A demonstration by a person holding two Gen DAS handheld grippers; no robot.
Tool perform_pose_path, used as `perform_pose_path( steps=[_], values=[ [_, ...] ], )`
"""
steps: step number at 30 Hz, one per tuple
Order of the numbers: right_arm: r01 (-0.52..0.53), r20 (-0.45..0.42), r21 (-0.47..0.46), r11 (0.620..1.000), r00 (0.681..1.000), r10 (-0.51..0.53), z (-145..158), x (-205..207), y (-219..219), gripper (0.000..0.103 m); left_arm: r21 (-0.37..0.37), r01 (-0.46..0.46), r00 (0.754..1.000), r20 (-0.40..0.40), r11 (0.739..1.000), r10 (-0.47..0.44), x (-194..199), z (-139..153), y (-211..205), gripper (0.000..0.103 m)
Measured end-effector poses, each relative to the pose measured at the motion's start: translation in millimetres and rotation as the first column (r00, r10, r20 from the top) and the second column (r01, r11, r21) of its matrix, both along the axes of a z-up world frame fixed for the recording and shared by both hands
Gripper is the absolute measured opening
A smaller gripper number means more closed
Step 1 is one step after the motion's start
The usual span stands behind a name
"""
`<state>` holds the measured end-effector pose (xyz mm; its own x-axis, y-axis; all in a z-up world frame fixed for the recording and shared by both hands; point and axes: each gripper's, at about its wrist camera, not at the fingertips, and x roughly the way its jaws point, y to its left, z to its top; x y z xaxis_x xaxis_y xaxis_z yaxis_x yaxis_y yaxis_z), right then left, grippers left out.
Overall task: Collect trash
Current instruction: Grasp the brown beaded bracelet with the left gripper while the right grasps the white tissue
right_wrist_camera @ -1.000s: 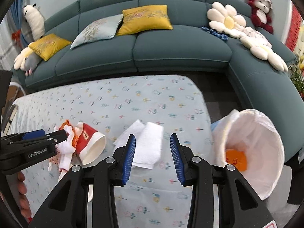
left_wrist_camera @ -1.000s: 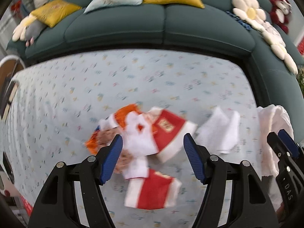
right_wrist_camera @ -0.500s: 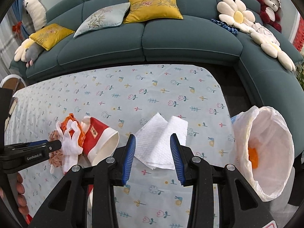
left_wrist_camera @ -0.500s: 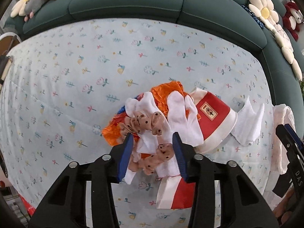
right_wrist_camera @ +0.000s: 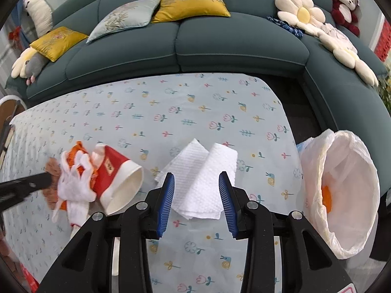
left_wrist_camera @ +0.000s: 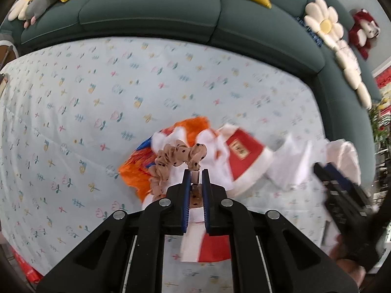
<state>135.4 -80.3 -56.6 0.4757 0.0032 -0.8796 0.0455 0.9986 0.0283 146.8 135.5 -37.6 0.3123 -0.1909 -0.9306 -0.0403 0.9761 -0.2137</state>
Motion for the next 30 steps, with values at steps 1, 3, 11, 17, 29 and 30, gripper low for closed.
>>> perform_pose_path(
  steps=[1, 3, 11, 17, 29, 30],
  values=[
    [0.005, -0.006, -0.001, 1.000, 1.000, -0.005, -3.7, 1.8, -1.6, 0.037, -0.011, 0.000, 1.000, 0.013, 1.000, 0.000, -0.2, 4.6, -0.6, 0.009],
    [0.006, -0.016, -0.008, 1.000, 1.000, -0.006, -8.9, 4.2, -2.7, 0.037, -0.037, 0.002, 0.999, 0.039, 0.999, -0.001, 0.1, 13.9, -3.6, 0.009],
    [-0.003, -0.060, -0.031, 1.000, 0.998, 0.002, -31.7, 10.5, 0.0, 0.037, -0.104, -0.016, 0.997, 0.071, 0.994, 0.023, 2.3, 25.6, 2.3, 0.008],
    [0.006, -0.090, -0.029, 1.000, 0.996, -0.008, -47.9, 15.8, 0.6, 0.048, -0.120, -0.024, 0.997, 0.076, 0.992, 0.033, 3.3, 26.5, 3.8, 0.008],
    [0.008, -0.118, 0.009, 1.000, 0.993, -0.007, -51.5, 14.1, -13.2, 0.005, -0.103, 0.029, 0.994, 0.107, 0.994, -0.018, 8.5, 28.6, -32.5, 0.008],
    [0.013, -0.107, 0.015, 1.000, 0.994, -0.012, -46.7, 12.9, -16.5, 0.005, -0.100, 0.034, 0.994, 0.111, 0.994, -0.023, 8.7, 29.1, -36.4, 0.008]
  ],
)
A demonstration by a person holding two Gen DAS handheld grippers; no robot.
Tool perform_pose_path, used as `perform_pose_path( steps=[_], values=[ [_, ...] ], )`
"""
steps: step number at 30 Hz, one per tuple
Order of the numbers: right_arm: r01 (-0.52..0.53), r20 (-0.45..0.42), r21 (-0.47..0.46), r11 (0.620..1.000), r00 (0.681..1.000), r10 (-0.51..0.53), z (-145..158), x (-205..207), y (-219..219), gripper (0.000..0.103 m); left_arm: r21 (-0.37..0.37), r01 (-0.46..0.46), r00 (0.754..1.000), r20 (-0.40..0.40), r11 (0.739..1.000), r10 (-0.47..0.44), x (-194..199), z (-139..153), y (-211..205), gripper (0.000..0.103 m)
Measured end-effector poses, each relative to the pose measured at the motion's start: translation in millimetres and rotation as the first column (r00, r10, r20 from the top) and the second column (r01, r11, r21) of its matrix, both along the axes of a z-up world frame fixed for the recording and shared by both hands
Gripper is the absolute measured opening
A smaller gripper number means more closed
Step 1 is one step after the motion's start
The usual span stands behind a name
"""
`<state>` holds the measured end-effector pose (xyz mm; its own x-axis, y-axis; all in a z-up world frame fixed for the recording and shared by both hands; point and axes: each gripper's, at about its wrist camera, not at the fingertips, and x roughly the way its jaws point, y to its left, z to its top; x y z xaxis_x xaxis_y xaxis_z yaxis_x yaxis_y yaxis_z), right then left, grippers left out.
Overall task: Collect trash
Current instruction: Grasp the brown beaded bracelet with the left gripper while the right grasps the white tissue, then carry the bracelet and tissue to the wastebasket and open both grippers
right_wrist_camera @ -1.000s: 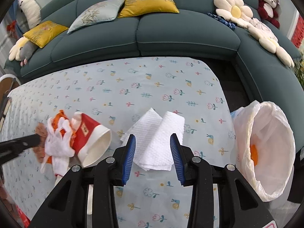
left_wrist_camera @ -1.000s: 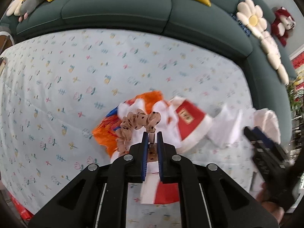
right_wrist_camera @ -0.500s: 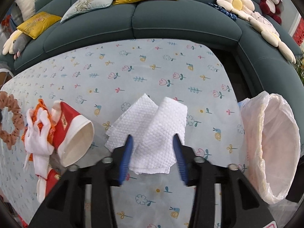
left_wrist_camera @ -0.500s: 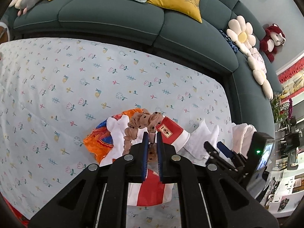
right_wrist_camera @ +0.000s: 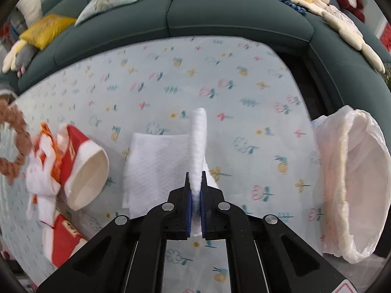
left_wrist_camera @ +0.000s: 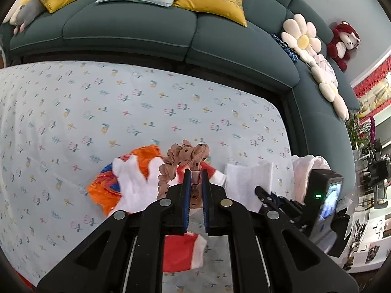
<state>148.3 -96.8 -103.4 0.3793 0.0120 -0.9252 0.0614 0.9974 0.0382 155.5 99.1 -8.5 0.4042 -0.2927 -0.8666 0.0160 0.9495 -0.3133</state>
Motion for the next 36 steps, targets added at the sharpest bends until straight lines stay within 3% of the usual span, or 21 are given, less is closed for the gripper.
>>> perform_pose_path(
  steps=[7, 13, 20, 27, 36],
  values=[
    [0.059, 0.119, 0.021, 0.998, 0.991, -0.061, 49.5, -18.9, -33.3, 0.005, -0.008, 0.060, 0.997, 0.042, 0.998, -0.059, 1.1, 7.7, -38.3, 0.008],
    [0.152, 0.220, 0.016, 0.988, 0.964, -0.152, 93.5, -50.9, -82.1, 0.005, -0.014, 0.160, 0.984, 0.079, 0.987, -0.159, -3.5, 16.6, -93.9, 0.008],
    [0.254, 0.266, -0.016, 0.967, 0.933, -0.240, 113.2, -82.5, -140.1, 0.005, -0.016, 0.272, 0.959, 0.088, 0.962, -0.269, -14.9, 18.5, -169.0, 0.008],
    [0.338, 0.269, -0.062, 0.939, 0.912, -0.311, 111.6, -108.7, -187.2, 0.005, 0.002, 0.403, 0.910, 0.109, 0.915, -0.401, -33.0, 17.1, -246.6, 0.008],
    [0.431, 0.245, -0.032, 0.902, 0.878, -0.411, 95.6, -128.7, -242.3, 0.005, -0.027, 0.548, 0.830, 0.144, 0.836, -0.539, -58.4, 7.8, -316.7, 0.009]
  ],
)
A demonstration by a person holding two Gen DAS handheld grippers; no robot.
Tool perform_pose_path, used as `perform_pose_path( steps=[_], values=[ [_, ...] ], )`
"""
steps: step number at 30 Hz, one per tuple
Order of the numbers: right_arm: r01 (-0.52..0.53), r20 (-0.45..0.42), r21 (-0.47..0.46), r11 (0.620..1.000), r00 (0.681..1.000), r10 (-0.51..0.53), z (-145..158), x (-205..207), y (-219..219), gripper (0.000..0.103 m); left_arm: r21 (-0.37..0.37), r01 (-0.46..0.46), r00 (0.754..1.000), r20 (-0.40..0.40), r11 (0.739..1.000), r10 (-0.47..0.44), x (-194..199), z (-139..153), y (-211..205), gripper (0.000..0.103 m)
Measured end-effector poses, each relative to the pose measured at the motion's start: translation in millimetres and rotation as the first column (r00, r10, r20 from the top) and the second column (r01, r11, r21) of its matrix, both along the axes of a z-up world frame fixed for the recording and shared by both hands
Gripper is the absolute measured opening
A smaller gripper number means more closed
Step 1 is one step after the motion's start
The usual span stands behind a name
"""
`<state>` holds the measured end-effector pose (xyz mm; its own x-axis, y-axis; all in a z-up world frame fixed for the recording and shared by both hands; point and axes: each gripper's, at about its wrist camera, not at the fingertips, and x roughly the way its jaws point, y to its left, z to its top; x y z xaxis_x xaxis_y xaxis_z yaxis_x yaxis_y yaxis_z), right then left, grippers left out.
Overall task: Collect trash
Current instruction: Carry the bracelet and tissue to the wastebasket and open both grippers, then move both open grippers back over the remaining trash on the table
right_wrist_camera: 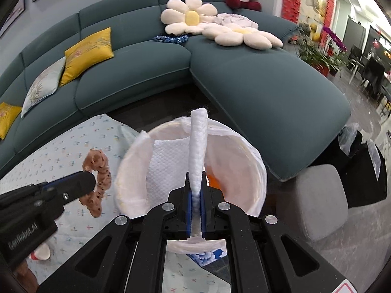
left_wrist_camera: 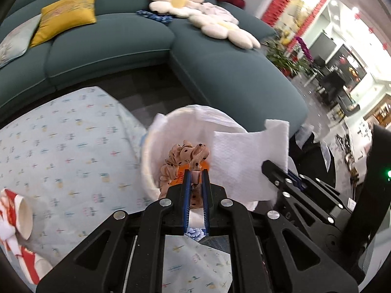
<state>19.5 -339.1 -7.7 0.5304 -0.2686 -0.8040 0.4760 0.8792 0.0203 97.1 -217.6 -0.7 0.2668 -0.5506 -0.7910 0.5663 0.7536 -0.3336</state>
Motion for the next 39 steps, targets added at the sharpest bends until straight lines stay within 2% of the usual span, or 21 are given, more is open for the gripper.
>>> perform_pose_path(
  steps=[7, 12, 15, 17, 19, 20, 30, 39],
  values=[
    [0.014, -0.009, 0.007, 1.000, 1.000, -0.014, -7.2, -2.9, -9.3, 0.005, -0.021, 0.009, 0.999, -0.032, 1.000, -0.009, 2.3, -9.8, -10.6, 0.009],
    [0.017, -0.013, 0.010, 1.000, 1.000, -0.017, -11.0, -1.9, -11.8, 0.005, -0.035, 0.019, 1.000, -0.024, 0.999, -0.019, -0.5, -10.6, -15.1, 0.011],
    [0.021, -0.008, 0.005, 1.000, 1.000, -0.021, -10.7, -2.0, -11.8, 0.010, -0.045, 0.021, 1.000, -0.020, 0.999, -0.022, -1.7, -10.3, -15.4, 0.022],
    [0.024, 0.000, 0.009, 1.000, 1.000, -0.024, -10.3, -2.4, -12.2, 0.020, -0.043, 0.013, 1.000, -0.009, 0.999, -0.013, -2.3, -8.8, -14.7, 0.041],
    [0.037, 0.008, -0.003, 0.999, 0.999, -0.037, -8.9, -3.0, -11.5, 0.033, -0.047, 0.001, 1.000, 0.000, 0.999, -0.001, -2.0, -6.3, -11.6, 0.049],
    [0.038, 0.012, -0.001, 0.999, 0.999, -0.038, -8.4, -2.8, -11.5, 0.034, -0.049, 0.000, 1.000, 0.002, 0.999, 0.000, -1.9, -5.1, -10.0, 0.053],
    [-0.009, 0.034, -0.004, 1.000, 0.999, 0.009, -0.8, 2.7, 9.7, 0.034, -0.013, -0.052, 0.997, 0.058, 0.999, 0.053, 1.6, 10.2, 17.6, 0.054],
    [-0.131, 0.041, 0.006, 0.991, 0.991, 0.131, 11.5, 15.6, 56.4, 0.034, 0.043, -0.180, 0.980, 0.093, 0.983, 0.175, 17.0, 18.8, 73.0, 0.054]
  ],
)
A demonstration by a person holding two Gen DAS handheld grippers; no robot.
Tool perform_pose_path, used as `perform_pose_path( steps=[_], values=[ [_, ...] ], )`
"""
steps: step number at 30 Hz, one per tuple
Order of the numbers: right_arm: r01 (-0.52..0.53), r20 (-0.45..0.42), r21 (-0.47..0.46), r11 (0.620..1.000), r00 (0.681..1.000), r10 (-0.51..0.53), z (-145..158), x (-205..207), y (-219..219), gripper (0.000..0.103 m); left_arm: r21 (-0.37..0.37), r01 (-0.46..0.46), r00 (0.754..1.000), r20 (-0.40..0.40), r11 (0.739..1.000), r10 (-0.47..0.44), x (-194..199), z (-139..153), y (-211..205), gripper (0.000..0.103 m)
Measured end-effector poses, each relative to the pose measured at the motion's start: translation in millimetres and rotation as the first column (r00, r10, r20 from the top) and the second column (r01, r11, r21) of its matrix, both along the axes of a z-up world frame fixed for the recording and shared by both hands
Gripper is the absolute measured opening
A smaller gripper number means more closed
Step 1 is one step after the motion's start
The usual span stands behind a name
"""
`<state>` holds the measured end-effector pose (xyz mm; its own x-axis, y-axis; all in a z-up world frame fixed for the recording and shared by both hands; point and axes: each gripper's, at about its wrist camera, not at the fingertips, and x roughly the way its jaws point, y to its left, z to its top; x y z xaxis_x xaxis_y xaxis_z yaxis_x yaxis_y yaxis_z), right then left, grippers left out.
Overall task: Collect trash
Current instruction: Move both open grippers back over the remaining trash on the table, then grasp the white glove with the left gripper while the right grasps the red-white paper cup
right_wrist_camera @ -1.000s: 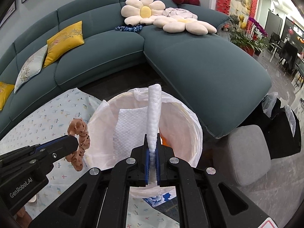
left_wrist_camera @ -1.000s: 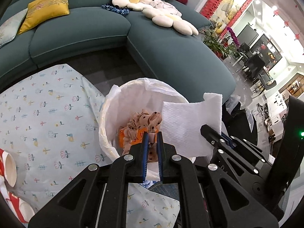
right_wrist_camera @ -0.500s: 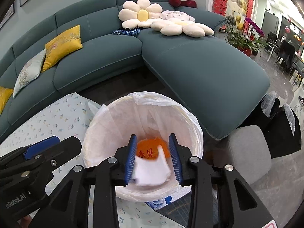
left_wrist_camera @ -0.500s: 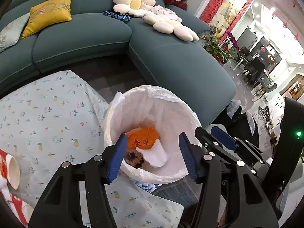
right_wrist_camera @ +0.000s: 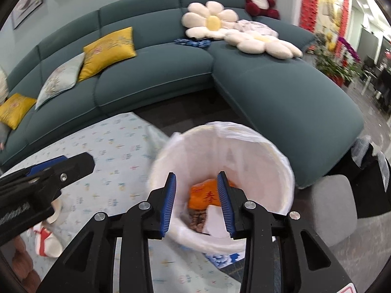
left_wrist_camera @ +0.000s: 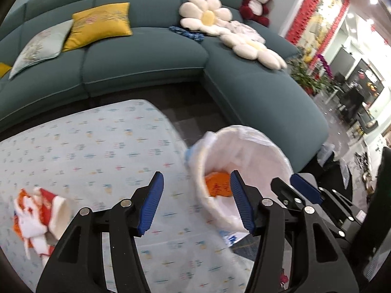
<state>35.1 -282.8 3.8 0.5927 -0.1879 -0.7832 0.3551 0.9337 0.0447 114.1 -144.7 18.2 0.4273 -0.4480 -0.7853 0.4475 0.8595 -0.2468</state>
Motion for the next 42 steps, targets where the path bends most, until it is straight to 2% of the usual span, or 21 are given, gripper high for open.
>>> perform_pose_path(
  steps=[8, 13, 15, 21, 24, 31, 38, 42],
  values=[
    [-0.172, 0.002, -0.012, 0.985, 0.985, 0.172, 12.4, 13.7, 73.9, 0.034, 0.070, -0.114, 0.994, 0.003, 0.991, 0.114, 7.5, 0.7, 60.9, 0.054],
    [-0.263, -0.003, -0.008, 0.965, 0.965, 0.263, 14.3, 22.3, 119.5, 0.034, 0.145, -0.198, 0.980, 0.002, 0.969, 0.200, 16.4, -3.9, 106.6, 0.055],
    [-0.290, -0.007, -0.008, 0.957, 0.957, 0.290, 14.6, 25.3, 134.0, 0.034, 0.176, -0.233, 0.971, -0.003, 0.956, 0.238, 21.5, -8.3, 126.2, 0.057],
    [-0.352, -0.029, 0.031, 0.936, 0.935, 0.353, 6.7, 38.5, 173.0, 0.034, 0.207, -0.322, 0.939, -0.056, 0.924, 0.340, 35.2, -25.1, 189.6, 0.057],
    [-0.372, -0.043, 0.053, 0.927, 0.926, 0.375, -0.3, 46.3, 191.0, 0.034, 0.225, -0.350, 0.919, -0.106, 0.909, 0.380, 41.3, -39.9, 216.8, 0.057],
    [-0.417, -0.088, 0.084, 0.905, 0.902, 0.423, -22.4, 69.0, 234.1, 0.034, 0.232, -0.351, 0.885, -0.234, 0.907, 0.402, 49.2, -77.1, 254.0, 0.061],
    [-0.428, -0.139, 0.126, 0.895, 0.886, 0.443, -50.8, 90.1, 261.6, 0.034, 0.185, -0.377, 0.833, -0.361, 0.907, 0.420, 54.5, -107.8, 282.8, 0.066],
    [-0.407, -0.160, 0.152, 0.901, 0.889, 0.429, -65.3, 99.1, 263.9, 0.034, 0.168, -0.380, 0.826, -0.382, 0.910, 0.415, 56.6, -113.7, 286.9, 0.065]
  ],
)
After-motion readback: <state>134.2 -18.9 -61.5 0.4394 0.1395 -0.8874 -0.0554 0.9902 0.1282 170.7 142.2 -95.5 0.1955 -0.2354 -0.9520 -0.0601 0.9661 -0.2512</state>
